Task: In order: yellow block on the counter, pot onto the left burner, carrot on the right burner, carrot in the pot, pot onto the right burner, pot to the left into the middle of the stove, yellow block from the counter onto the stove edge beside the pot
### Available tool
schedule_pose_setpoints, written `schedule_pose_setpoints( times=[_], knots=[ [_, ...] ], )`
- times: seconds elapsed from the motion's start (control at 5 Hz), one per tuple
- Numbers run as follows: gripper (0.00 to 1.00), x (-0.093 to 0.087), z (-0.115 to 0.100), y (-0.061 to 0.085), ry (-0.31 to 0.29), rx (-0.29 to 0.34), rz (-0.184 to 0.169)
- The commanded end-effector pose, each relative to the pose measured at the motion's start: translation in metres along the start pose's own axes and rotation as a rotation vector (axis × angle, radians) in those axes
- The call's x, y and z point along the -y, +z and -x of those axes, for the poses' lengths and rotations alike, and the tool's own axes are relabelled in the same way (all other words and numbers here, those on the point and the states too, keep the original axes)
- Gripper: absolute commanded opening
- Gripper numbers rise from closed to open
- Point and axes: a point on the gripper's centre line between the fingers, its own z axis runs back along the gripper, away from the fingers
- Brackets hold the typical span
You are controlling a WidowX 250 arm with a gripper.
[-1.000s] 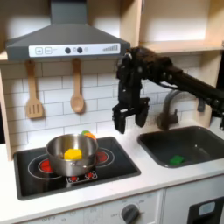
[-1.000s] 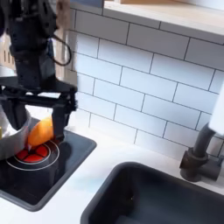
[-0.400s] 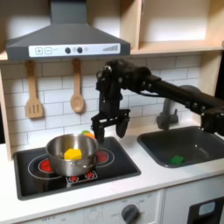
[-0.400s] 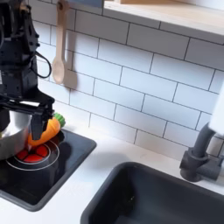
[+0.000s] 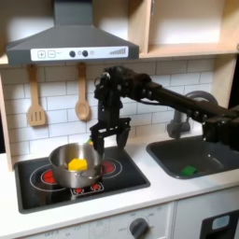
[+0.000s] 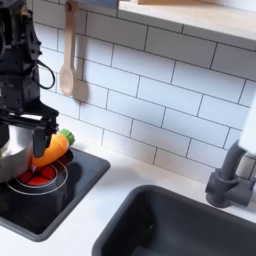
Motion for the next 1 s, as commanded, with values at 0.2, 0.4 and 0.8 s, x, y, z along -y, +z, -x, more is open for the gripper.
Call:
schedule_pose_setpoints(
  times=[0.2, 0.4, 0.8],
  knots=[
    [1.00, -0.020, 0.001, 0.011, 0.067, -0.006, 0.023],
    [1.00, -0.033, -0.004, 0.004, 0.093, -0.003, -0.003],
    [1.00, -0.044, -0.027, -0.012, 0.106, -0.010, -0.038]
  ],
)
